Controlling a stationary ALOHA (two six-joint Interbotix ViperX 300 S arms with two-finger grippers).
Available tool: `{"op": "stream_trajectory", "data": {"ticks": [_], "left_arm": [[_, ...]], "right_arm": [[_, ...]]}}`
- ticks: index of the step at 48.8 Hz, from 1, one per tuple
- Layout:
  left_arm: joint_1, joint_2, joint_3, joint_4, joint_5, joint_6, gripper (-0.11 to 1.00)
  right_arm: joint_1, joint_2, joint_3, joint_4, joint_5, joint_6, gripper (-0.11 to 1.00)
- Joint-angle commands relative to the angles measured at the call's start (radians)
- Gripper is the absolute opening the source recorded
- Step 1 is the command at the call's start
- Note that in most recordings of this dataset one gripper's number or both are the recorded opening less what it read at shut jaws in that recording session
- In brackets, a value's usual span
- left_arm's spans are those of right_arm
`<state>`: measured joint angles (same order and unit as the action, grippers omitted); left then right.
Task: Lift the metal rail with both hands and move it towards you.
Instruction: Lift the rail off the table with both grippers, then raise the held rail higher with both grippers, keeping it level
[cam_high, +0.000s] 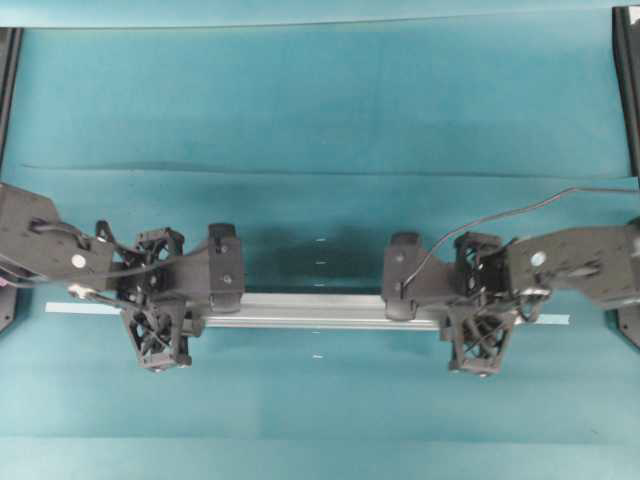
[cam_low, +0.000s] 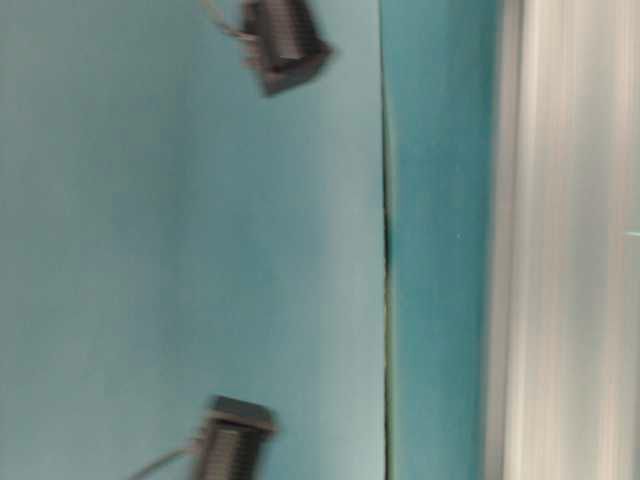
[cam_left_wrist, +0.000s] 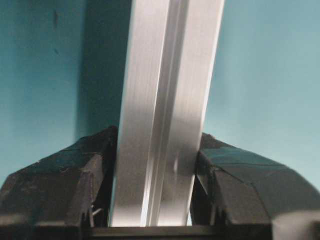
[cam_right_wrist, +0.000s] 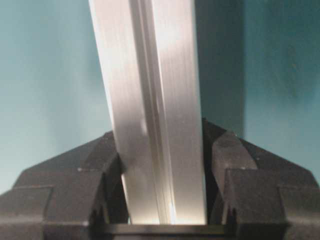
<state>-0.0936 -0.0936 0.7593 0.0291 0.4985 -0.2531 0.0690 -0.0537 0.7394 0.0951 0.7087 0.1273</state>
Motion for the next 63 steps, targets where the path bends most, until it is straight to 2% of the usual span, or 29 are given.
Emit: {"op": "stream_trajectory", "data": {"ticks": [1,24,40,63], "left_arm": [[0.003,-0.061,-0.054,-0.003,0.061,-0.005,0.36],[0.008,-0.213,-0.202,-0.003,0.341,-0.003,0.36],[0.015,-0.238,-0.377,-0.003,0.563,-0.002,0.36],[0.037,-0.235,-0.686,-0.003,0.905,-0.011,0.36]], "right_arm": [[-0.028,-0.051,-0.041,0.011,0.051,0.008,0.41],[-0.086,-0.210,-0.245,0.012,0.422,0.028,0.41],[-0.087,-0.232,-0.367,0.012,0.549,0.066,0.41],[-0.080,-0.230,-0.695,0.012,0.890,0.206,0.41]]}}
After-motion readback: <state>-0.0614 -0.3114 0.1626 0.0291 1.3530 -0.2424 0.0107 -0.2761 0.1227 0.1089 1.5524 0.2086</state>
